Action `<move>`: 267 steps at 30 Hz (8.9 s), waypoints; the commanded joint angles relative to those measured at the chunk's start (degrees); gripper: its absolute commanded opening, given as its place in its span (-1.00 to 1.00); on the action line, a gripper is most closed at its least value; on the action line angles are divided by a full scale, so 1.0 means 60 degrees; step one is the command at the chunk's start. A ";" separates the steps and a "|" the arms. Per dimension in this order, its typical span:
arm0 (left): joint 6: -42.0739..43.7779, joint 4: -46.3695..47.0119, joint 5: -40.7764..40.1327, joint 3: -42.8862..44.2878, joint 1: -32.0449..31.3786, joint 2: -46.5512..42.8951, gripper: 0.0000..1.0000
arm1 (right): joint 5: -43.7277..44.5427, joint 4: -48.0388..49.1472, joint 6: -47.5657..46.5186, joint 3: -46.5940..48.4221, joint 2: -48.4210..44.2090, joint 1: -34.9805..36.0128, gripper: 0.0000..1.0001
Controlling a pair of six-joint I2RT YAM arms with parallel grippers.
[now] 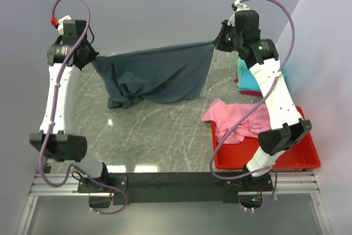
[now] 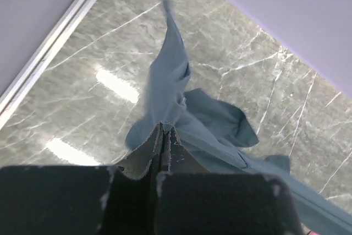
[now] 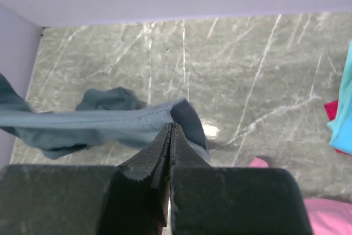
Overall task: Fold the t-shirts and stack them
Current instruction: Flatten the tshirt out
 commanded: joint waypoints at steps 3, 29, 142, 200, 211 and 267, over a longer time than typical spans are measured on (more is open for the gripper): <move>0.0405 0.0593 -0.0643 -0.2275 0.0041 -0.1702 -0.99 | 0.0341 0.0279 0.0000 -0.1143 -0.0757 -0.0027 -1.00; -0.0519 0.0755 0.0518 -0.6937 0.0085 -0.1264 0.18 | 0.0195 0.1700 0.0175 -0.6785 -0.1813 0.0896 -1.00; -0.4534 0.6703 0.9392 0.2778 0.3879 0.0525 -0.99 | -0.3203 0.4719 -0.0908 0.0792 -0.1343 -0.0642 -1.00; -0.0694 0.3509 0.2772 -0.3476 0.1681 0.0641 0.99 | -0.2088 0.4220 0.0307 -0.4305 0.1031 -0.0877 0.25; -0.1090 0.4285 0.3020 -0.7113 0.2487 -0.0079 0.89 | -0.2822 0.4469 0.0644 -0.7005 -0.1519 -0.0145 0.18; -0.0562 0.3934 0.2772 -0.5487 0.2854 0.2823 -0.99 | -0.2852 0.4279 0.0747 -0.7240 -0.0993 0.0442 0.04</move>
